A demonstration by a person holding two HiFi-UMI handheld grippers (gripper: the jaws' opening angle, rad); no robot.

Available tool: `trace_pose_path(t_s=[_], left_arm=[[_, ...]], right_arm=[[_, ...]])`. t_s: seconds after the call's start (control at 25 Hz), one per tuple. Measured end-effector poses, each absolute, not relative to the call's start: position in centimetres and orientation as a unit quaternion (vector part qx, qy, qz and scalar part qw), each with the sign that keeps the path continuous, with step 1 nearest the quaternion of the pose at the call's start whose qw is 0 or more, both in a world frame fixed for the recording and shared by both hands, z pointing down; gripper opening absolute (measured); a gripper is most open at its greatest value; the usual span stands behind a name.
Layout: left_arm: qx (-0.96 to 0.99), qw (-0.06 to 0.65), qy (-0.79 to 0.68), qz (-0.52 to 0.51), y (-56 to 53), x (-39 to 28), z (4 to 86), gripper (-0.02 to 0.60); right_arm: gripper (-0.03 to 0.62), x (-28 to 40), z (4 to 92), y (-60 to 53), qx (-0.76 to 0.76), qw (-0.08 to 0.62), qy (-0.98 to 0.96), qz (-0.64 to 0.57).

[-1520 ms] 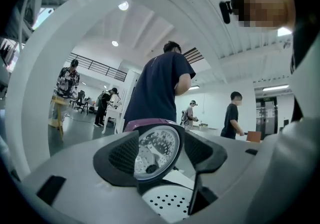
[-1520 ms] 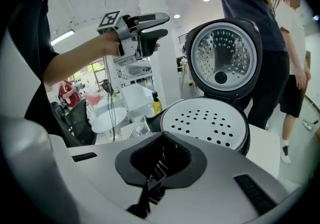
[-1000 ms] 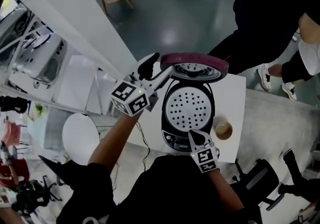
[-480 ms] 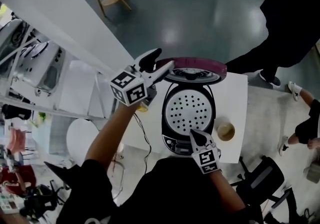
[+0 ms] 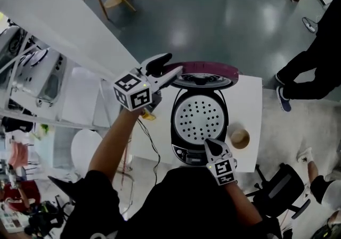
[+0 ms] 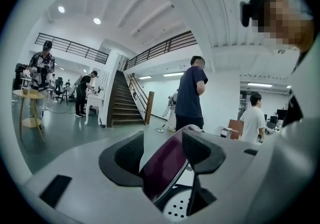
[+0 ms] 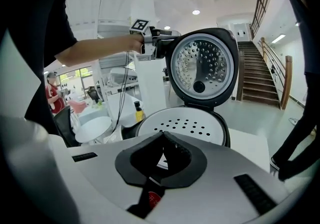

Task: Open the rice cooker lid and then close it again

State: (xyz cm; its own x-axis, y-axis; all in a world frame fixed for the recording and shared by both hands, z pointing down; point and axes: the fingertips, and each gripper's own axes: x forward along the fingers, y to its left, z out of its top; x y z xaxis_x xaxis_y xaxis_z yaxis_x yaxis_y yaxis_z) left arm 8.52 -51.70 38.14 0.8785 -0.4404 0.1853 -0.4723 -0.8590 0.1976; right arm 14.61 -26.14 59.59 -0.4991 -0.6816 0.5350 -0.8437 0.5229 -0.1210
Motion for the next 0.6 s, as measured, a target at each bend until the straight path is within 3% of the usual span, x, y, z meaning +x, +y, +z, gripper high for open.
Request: trace_pose_path(t_s=[0.6], left_arm=[[0.975, 0.085, -0.147, 0.14, -48.0, 8.9, 38.5, 0.189]], right_arm=[[0.0, 13.9, 59.2, -25.2, 0.453, 0.204, -0.846, 0.194]])
